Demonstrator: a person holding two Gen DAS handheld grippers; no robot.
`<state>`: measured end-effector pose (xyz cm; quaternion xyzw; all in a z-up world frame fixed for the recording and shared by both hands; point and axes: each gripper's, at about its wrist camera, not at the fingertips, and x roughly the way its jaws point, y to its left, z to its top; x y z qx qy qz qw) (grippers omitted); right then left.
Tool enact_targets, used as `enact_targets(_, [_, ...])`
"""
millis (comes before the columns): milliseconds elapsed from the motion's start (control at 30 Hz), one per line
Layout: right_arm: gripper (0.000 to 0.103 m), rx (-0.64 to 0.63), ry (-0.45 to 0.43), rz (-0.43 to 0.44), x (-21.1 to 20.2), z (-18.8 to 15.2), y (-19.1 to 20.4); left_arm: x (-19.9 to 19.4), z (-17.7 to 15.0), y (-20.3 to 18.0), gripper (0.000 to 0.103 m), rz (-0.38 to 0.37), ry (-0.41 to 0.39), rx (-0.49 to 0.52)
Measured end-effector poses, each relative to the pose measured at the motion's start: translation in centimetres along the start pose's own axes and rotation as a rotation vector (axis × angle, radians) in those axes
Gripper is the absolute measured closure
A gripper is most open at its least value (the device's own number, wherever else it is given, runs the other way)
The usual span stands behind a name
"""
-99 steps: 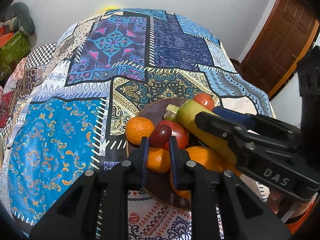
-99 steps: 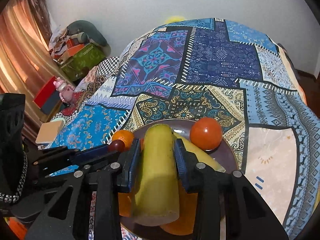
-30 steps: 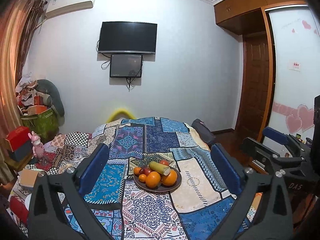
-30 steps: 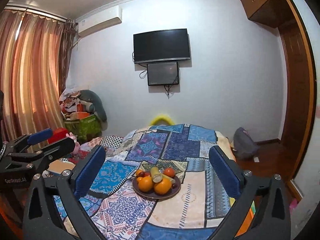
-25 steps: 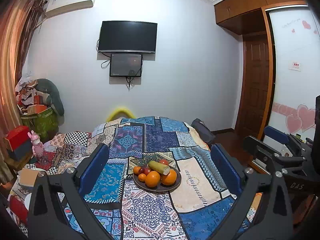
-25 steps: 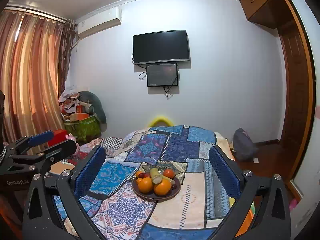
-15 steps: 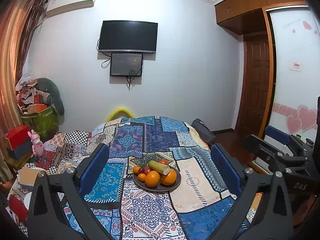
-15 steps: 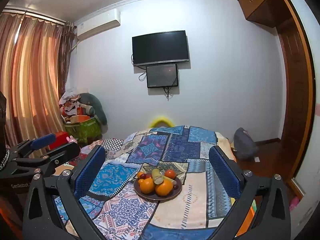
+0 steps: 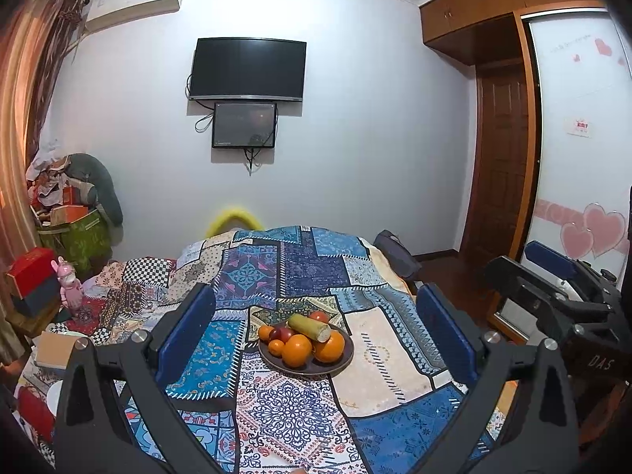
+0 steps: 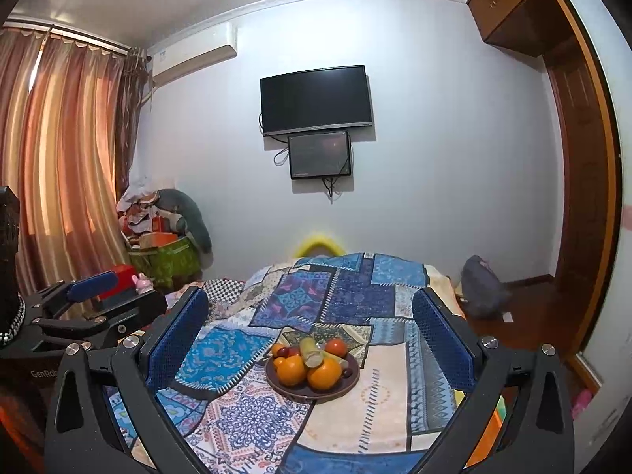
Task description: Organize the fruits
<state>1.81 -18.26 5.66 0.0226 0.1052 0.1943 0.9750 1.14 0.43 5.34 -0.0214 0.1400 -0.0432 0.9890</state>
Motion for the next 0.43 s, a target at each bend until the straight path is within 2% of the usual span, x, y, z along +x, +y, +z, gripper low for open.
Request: enact_targets(433, [0.0,0.003,0.004,-0.007,0.05,0.05,-0.1,-0.42,0.19,-0.49,0.0,-0.001,-0.006,0.007])
